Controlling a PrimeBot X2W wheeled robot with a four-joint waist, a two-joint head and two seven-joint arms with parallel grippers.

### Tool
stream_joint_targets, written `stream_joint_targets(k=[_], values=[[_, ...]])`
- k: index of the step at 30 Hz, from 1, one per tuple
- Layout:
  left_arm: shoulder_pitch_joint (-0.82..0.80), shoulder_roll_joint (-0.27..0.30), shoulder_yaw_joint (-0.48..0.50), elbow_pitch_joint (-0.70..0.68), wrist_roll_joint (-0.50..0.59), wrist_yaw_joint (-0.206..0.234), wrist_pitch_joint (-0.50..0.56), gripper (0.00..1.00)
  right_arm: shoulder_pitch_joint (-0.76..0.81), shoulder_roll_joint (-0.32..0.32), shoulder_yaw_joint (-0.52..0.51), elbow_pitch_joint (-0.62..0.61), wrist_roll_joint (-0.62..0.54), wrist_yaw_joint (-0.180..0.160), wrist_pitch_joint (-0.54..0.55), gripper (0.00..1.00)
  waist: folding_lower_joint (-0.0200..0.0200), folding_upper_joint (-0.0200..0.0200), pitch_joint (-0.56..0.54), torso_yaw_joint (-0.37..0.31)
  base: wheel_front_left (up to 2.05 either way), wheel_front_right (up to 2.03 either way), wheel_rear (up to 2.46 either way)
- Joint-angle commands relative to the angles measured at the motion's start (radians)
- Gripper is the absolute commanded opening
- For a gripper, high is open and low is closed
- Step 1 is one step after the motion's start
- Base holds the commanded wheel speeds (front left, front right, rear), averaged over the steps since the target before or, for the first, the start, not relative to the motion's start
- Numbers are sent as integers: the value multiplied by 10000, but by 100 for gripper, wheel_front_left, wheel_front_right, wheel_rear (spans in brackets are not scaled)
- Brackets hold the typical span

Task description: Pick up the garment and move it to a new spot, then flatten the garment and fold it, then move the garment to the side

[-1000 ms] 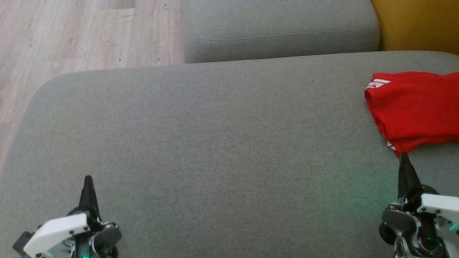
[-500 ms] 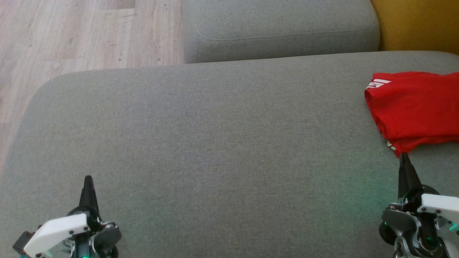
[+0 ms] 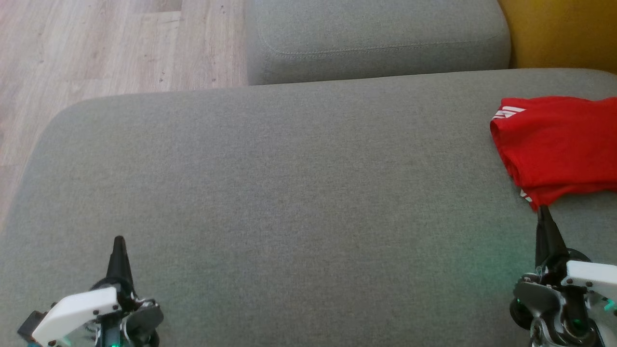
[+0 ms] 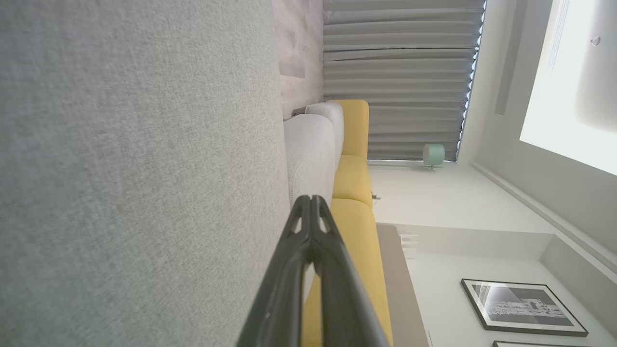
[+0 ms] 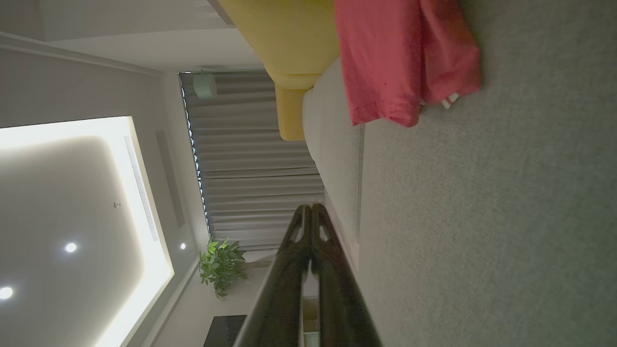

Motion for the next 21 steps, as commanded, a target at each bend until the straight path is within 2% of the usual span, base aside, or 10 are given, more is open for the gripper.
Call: stream_joint_targets(k=[1,21], values=[[-493,48,401,-290,128,-67,43,0,-514,-73,200,-367,-53,71,77,0,0,0,0,0,0,0,0],[-495,34,421,-290,144,-67,60,0,-515,-63,184,-366,-66,71,90,0,0,0,0,0,0,0,0]])
